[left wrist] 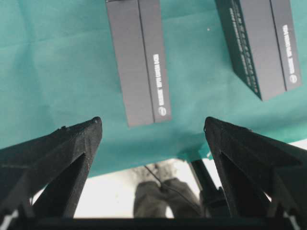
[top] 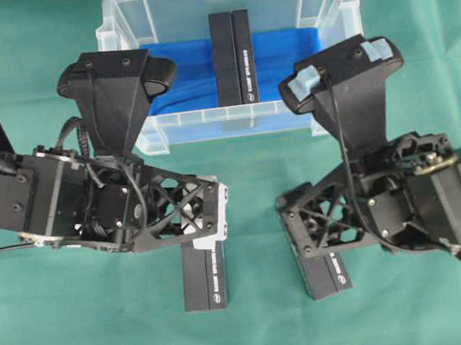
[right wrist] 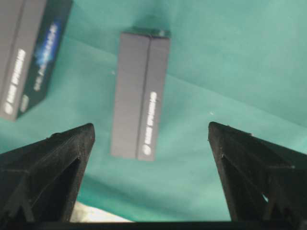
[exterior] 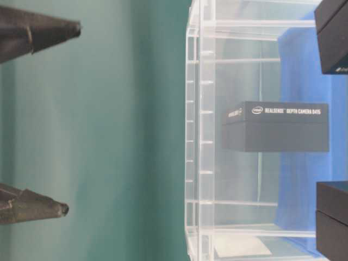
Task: Take the box out of the case with both arms.
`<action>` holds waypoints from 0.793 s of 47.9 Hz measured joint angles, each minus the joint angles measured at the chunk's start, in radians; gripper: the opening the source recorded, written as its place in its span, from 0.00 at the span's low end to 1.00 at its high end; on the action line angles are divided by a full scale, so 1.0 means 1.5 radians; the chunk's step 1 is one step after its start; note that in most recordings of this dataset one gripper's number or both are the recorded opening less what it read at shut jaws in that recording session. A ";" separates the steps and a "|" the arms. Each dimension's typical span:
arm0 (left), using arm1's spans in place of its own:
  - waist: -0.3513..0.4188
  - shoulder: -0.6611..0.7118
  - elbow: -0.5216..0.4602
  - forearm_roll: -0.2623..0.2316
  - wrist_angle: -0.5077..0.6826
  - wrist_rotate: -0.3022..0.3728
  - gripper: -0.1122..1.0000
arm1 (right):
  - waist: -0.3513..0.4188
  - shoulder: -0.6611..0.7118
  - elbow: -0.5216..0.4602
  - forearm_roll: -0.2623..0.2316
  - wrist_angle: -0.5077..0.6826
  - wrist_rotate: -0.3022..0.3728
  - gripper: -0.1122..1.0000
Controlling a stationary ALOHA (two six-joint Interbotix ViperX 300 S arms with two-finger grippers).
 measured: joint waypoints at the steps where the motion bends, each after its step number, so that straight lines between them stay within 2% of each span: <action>1: 0.000 0.000 0.000 0.000 0.000 -0.001 0.92 | 0.000 -0.001 -0.001 0.003 0.002 -0.001 0.94; 13: -0.026 -0.028 0.033 -0.004 0.017 -0.007 0.92 | 0.005 -0.046 0.008 0.012 0.054 -0.003 0.90; 21: -0.039 -0.073 0.077 -0.004 0.024 -0.037 0.92 | 0.011 -0.088 0.051 0.014 0.086 0.002 0.90; 38: -0.083 -0.187 0.205 -0.005 0.036 -0.112 0.92 | 0.015 -0.180 0.148 0.019 0.091 0.005 0.90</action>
